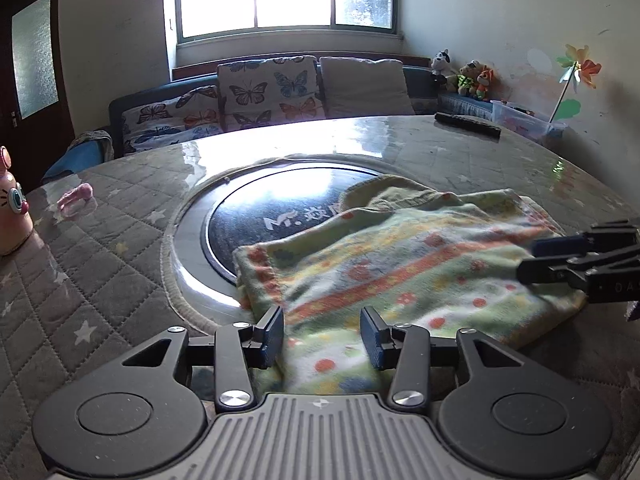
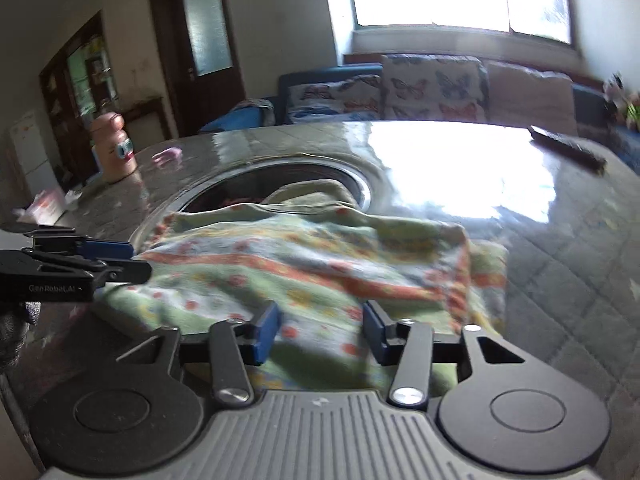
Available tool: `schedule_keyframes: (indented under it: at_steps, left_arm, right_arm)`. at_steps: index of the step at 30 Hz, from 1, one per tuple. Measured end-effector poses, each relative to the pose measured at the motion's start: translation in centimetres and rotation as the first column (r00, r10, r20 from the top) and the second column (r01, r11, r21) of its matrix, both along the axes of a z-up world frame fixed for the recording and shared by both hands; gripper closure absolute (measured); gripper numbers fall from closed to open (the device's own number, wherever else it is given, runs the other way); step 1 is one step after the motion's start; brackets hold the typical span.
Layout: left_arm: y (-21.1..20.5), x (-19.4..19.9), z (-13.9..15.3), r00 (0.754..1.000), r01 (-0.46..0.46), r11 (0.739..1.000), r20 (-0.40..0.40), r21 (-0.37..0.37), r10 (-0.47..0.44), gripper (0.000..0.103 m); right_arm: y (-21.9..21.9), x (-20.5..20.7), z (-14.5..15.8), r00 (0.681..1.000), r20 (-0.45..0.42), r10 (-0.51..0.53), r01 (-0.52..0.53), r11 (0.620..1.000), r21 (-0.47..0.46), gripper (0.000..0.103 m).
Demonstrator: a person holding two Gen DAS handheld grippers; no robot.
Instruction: Fold clothes
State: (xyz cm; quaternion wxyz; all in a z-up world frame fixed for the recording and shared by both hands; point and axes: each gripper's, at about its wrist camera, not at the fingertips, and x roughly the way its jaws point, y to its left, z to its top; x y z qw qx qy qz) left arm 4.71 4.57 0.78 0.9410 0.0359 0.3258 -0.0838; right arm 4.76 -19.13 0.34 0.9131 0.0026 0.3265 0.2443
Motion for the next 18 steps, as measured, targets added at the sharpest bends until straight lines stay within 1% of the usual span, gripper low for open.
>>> schedule_keyframes:
  at_steps: [1, 5, 11, 14, 15, 18]
  left_arm:
    - [0.2, 0.5, 0.1, 1.0, -0.006, 1.0, -0.001, -0.001, 0.006, 0.057]
    - [1.0, 2.3, 0.3, 1.0, -0.03, 1.0, -0.005, -0.006, 0.03, 0.059]
    - [2.3, 5.3, -0.2, 0.995, -0.09, 0.996, -0.039, -0.012, 0.089, 0.059]
    - [3.1, 6.1, -0.6, 0.991, -0.122, 0.992, -0.054, -0.008, 0.122, 0.059]
    - [3.3, 6.2, -0.7, 0.99, -0.128, 0.992, -0.056, -0.009, 0.128, 0.058]
    - [3.5, 6.4, -0.8, 0.99, -0.133, 0.991, -0.054, -0.005, 0.132, 0.056]
  right_arm:
    - [-0.3, 0.2, -0.2, 1.0, -0.01, -0.011, 0.011, 1.0, 0.002, 0.054]
    - [-1.0, 1.1, 0.5, 0.999, 0.0, -0.034, 0.034, 0.999, 0.013, 0.054]
    - [-0.6, 4.0, 0.6, 0.999, -0.005, -0.032, 0.032, 0.999, 0.034, 0.049]
    - [-0.3, 5.6, 0.4, 0.999, -0.012, -0.039, 0.039, 0.999, 0.032, 0.048]
    - [-0.3, 5.8, 0.4, 0.999, -0.013, -0.039, 0.04, 0.999, 0.032, 0.047]
    - [-0.5, 7.3, -0.4, 0.998, -0.026, -0.062, 0.062, 0.998, 0.021, 0.047]
